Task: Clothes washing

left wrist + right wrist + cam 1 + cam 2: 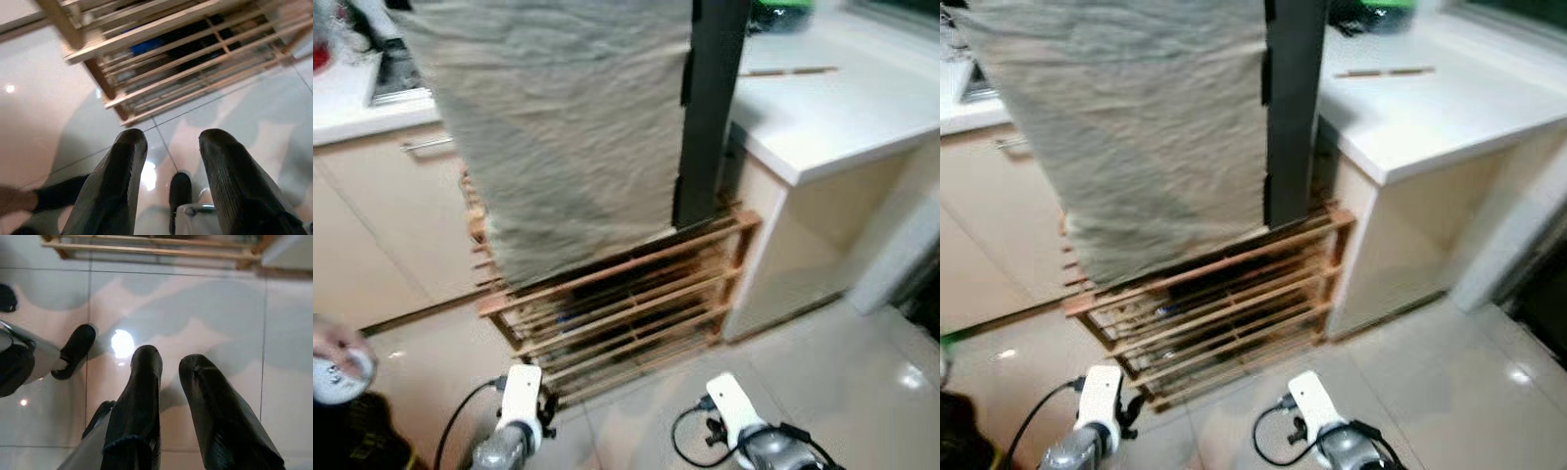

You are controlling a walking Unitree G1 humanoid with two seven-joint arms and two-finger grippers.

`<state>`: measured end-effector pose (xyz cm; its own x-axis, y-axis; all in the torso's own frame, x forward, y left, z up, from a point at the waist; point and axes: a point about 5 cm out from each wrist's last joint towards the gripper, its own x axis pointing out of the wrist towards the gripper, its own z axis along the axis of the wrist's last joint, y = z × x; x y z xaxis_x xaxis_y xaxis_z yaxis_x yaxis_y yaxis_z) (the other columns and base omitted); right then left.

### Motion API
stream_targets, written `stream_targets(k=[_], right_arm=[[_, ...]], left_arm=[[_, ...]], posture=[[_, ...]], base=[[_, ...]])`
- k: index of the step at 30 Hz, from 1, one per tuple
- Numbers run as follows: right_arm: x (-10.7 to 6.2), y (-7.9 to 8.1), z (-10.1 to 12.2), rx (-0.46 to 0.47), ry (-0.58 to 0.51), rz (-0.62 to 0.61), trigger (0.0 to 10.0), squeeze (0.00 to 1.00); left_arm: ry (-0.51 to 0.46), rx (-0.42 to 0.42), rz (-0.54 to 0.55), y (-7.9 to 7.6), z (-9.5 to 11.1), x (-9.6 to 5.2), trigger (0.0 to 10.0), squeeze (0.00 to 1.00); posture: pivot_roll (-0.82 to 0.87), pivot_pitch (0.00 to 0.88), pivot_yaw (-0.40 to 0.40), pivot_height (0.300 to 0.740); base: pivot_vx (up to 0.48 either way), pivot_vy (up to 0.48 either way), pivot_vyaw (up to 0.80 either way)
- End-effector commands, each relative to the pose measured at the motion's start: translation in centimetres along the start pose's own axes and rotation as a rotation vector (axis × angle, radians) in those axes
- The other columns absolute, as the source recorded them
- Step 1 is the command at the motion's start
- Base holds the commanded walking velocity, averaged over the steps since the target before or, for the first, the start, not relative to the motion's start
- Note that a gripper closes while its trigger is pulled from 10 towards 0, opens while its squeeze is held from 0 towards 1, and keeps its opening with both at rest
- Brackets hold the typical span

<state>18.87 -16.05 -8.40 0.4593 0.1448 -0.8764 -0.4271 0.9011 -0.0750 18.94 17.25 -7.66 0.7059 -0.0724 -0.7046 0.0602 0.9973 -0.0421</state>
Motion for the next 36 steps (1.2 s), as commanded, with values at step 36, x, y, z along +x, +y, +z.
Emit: stream_targets(k=[36], right_arm=[[-0.1, -0.9, 0.0, 0.039, 0.013, -0.076, 10.0, 0.0]], left_arm=[[0.012, -0.02, 0.012, 0.2, -1.0, -0.4, 10.0, 0.0]], posture=[[-0.05, 0.009, 0.048, 0.74]], base=[[0.128, 0.0, 0.53]])
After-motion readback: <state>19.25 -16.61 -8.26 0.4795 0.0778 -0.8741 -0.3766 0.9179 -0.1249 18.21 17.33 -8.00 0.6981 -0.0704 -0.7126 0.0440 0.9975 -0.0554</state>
